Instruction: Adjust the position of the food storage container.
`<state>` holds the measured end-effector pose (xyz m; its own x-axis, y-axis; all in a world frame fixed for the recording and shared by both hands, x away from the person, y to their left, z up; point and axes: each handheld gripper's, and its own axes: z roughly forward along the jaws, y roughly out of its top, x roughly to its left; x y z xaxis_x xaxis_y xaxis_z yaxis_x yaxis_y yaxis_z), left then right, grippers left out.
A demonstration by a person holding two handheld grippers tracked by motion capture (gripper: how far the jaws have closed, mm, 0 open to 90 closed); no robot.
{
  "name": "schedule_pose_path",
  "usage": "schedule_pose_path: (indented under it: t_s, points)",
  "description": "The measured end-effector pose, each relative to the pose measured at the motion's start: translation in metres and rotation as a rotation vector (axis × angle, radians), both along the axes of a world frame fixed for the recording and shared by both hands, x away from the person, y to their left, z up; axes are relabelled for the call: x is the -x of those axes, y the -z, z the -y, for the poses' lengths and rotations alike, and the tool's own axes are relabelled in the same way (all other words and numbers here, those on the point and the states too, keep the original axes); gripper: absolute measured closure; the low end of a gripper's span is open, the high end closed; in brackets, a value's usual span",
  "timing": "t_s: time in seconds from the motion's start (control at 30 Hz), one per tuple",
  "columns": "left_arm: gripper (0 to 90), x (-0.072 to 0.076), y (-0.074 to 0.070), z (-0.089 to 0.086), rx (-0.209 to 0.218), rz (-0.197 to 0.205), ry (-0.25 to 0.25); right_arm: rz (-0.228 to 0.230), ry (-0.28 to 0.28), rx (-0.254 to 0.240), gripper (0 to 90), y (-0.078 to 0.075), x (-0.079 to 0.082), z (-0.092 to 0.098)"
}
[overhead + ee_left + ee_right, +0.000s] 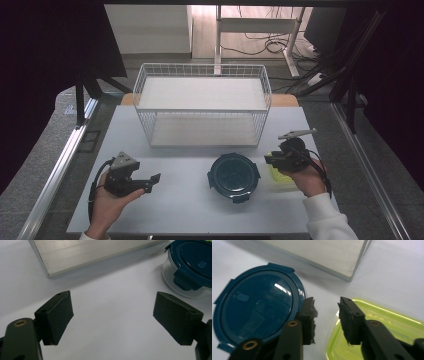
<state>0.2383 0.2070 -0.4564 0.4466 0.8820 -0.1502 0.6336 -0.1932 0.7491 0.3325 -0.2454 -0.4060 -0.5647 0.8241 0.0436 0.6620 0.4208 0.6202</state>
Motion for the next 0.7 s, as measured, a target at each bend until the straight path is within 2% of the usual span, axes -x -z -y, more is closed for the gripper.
schedule_pose_path:
  t_s: [0.13, 0.17, 0.2, 0.23, 0.3, 0.57, 0.67, 0.7]
  points:
    - [15.5, 0.0, 0.001, -0.001, 0.001, -0.003, 0.0, -0.033, -0.002, 0.036, 72.4, 0.005, -0.011, -0.007]
    - [15.5, 0.0, 0.001, -0.001, 0.0, -0.004, 0.0, -0.057, -0.002, 0.055, 78.1, 0.01, -0.018, -0.01]
    - [15.5, 0.0, 0.001, -0.001, 0.0, -0.004, 0.0, -0.057, -0.002, 0.055, 78.1, 0.01, -0.018, -0.01]
    - [15.5, 0.0, 0.001, -0.001, 0.0, -0.005, 0.002, -0.078, -0.002, 0.066, 83.4, 0.015, -0.022, -0.013]
    - [15.5, 0.0, 0.002, 0.0, -0.002, -0.006, 0.003, -0.093, -0.008, 0.079, 87.2, 0.02, -0.024, -0.016]
    - [15.6, -0.001, 0.006, 0.002, -0.022, -0.026, 0.006, -0.161, -0.039, 0.118, 88.9, 0.037, -0.026, -0.028]
    - [15.5, 0.0, 0.007, 0.003, -0.028, -0.028, 0.003, -0.17, -0.045, 0.12, 88.8, 0.041, -0.025, -0.03]
    - [15.5, -0.001, 0.008, 0.003, -0.03, -0.032, 0.002, -0.177, -0.049, 0.135, 89.0, 0.044, -0.022, -0.031]
